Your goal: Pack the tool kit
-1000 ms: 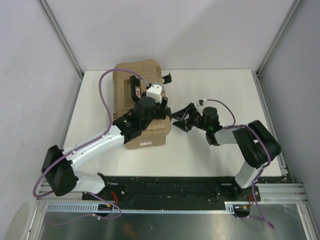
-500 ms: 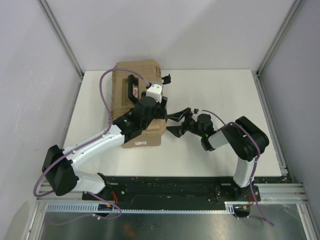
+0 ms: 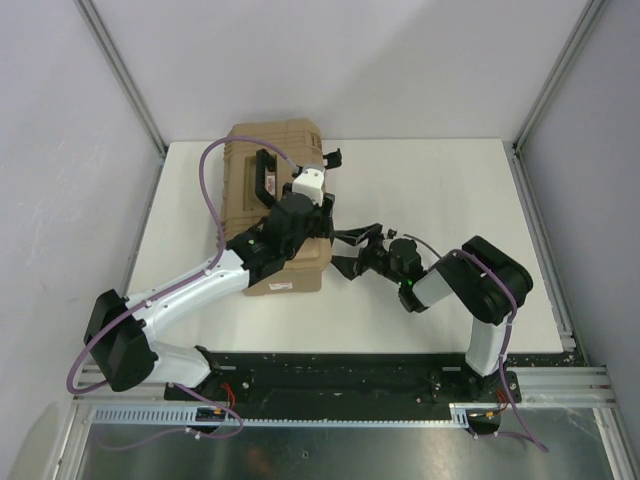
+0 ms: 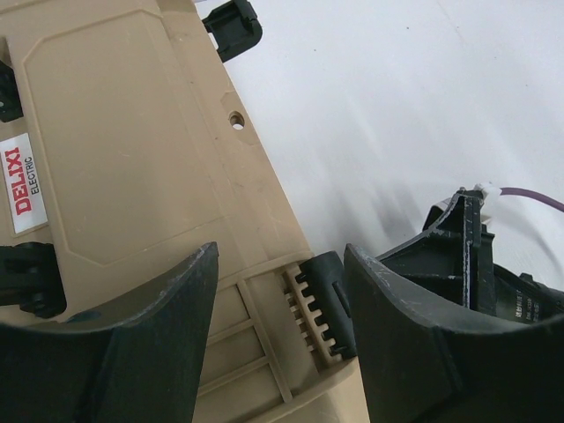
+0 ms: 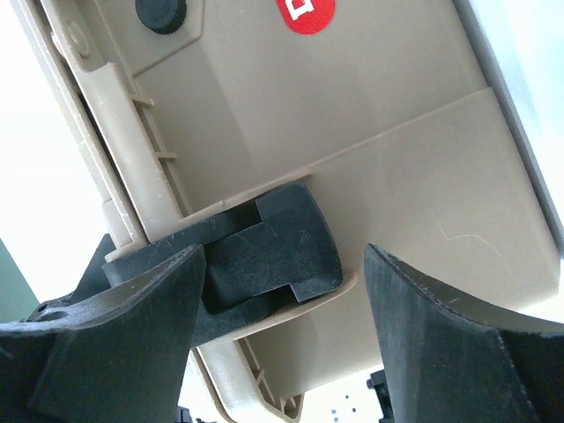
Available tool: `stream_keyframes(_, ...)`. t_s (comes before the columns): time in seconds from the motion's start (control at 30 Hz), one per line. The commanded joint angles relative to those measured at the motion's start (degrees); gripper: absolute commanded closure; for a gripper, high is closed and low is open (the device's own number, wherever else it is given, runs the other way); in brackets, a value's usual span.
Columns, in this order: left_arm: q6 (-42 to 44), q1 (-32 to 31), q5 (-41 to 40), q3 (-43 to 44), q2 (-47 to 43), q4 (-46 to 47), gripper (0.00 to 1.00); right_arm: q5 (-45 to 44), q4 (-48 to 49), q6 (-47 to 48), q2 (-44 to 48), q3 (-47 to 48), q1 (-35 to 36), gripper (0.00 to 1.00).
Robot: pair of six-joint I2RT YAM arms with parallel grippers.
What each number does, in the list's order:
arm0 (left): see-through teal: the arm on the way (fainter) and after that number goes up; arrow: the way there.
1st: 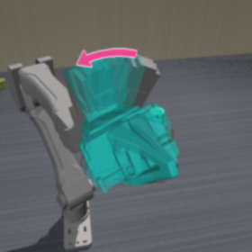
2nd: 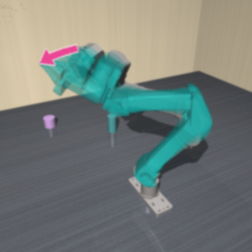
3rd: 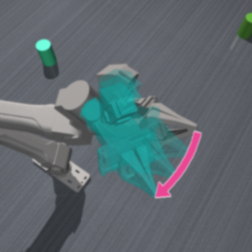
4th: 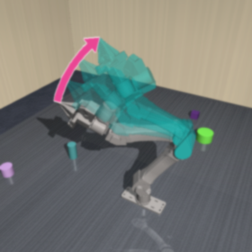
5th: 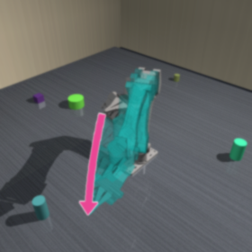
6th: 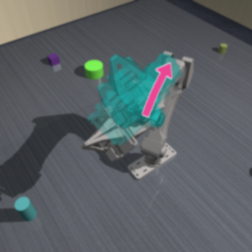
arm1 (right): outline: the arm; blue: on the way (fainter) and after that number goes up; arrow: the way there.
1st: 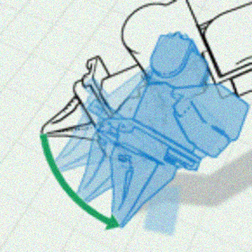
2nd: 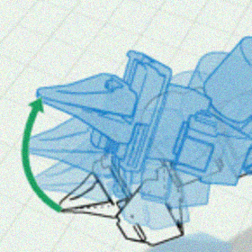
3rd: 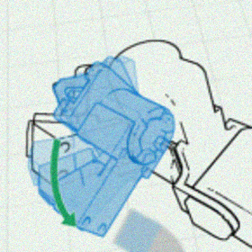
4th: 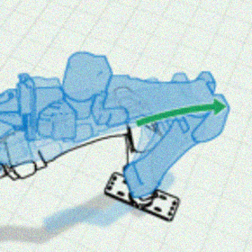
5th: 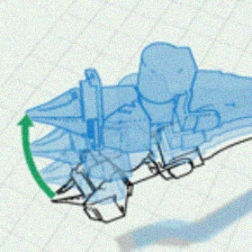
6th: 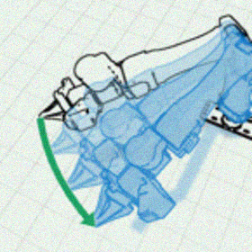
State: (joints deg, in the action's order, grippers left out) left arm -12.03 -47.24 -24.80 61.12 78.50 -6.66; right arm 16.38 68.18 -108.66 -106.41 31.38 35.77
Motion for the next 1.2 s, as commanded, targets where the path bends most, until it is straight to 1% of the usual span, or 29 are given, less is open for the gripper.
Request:
stream_keyframes(0.0, -3.94, -0.52, 3.2, -5.83, 4.86, -20.78, 0.36, -3.79, 23.32, -1.27, 2.63, -0.34, 1.61, 0.25)
stream_keyframes(0.2, -3.9, -0.49, 3.11, -6.01, 4.63, -20.9, 0.36, -4.85, 23.38, -1.73, 4.59, -1.13, 1.21, 0.44)
stream_keyframes(0.33, -3.62, -0.51, 2.79, -5.93, 4.41, -20.93, 0.36, -4.95, 23.28, -0.51, 6.04, -1.39, 1.23, 0.49)
stream_keyframes(0.53, -3.42, -0.5, 2.56, -5.91, 4.18, -20.94, 0.36, -4.52, 23.22, 1.19, 7.13, -2.59, 0.9, 0.51)
stream_keyframes(0.83, -3.44, -0.48, 2.07, -5.93, 4.01, -20.95, 0.36, -4.15, 22.22, 3.93, 10.03, -2.59, 0.58, 0.48)
stream_keyframes(1.17, -4.62, -0.49, 0.04, -5.56, 3.68, -20.98, 0.35, -2.48, 18.27, 7.83, 13.55, -2.03, 0.38, 0.45)
